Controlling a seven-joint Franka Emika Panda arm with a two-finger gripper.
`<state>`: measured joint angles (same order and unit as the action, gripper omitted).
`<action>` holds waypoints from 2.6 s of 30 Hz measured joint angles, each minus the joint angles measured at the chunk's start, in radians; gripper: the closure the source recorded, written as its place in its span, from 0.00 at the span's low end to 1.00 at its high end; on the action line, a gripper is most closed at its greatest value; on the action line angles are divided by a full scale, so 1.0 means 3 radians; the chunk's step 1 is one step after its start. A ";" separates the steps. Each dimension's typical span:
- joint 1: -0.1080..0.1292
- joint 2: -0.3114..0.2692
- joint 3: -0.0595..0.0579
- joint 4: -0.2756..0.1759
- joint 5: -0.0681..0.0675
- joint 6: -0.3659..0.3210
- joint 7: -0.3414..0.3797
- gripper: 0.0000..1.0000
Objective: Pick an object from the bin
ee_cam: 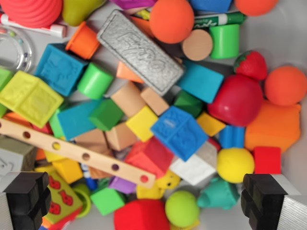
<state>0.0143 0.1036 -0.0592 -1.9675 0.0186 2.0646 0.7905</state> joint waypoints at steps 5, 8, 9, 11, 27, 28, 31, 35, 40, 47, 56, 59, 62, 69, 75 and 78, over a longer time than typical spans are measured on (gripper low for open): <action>0.0000 0.0000 0.0000 0.0000 0.0000 0.0000 0.0000 0.00; 0.0000 0.0000 0.0000 0.0000 0.0000 0.0000 0.0000 0.00; 0.0000 0.0000 0.0000 0.0000 0.0000 0.0000 0.0000 0.00; 0.0000 0.0000 0.0000 0.0000 0.0000 0.0000 0.0000 0.00; 0.0019 -0.0041 0.0012 -0.0097 0.0000 0.0039 0.0094 0.00; 0.0023 -0.0047 0.0012 -0.0109 0.0000 0.0047 0.0106 0.00; 0.0038 -0.0075 0.0014 -0.0161 0.0000 0.0071 0.0153 0.00; 0.0056 -0.0106 0.0017 -0.0222 -0.0001 0.0103 0.0214 0.00; 0.0087 -0.0160 0.0025 -0.0332 -0.0003 0.0158 0.0322 0.00; 0.0124 -0.0229 0.0042 -0.0473 -0.0007 0.0232 0.0473 0.00; 0.0179 -0.0338 0.0079 -0.0697 -0.0013 0.0350 0.0721 0.00; 0.0201 -0.0379 0.0096 -0.0783 -0.0015 0.0394 0.0822 0.00; 0.0219 -0.0412 0.0110 -0.0854 -0.0015 0.0436 0.0909 0.00; 0.0271 -0.0510 0.0162 -0.1069 -0.0017 0.0551 0.1175 0.00; 0.0313 -0.0583 0.0213 -0.1238 -0.0017 0.0649 0.1402 0.00; 0.0336 -0.0625 0.0244 -0.1332 -0.0017 0.0704 0.1531 0.00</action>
<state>0.1152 -0.0838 0.0140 -2.3670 0.0136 2.2759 1.2498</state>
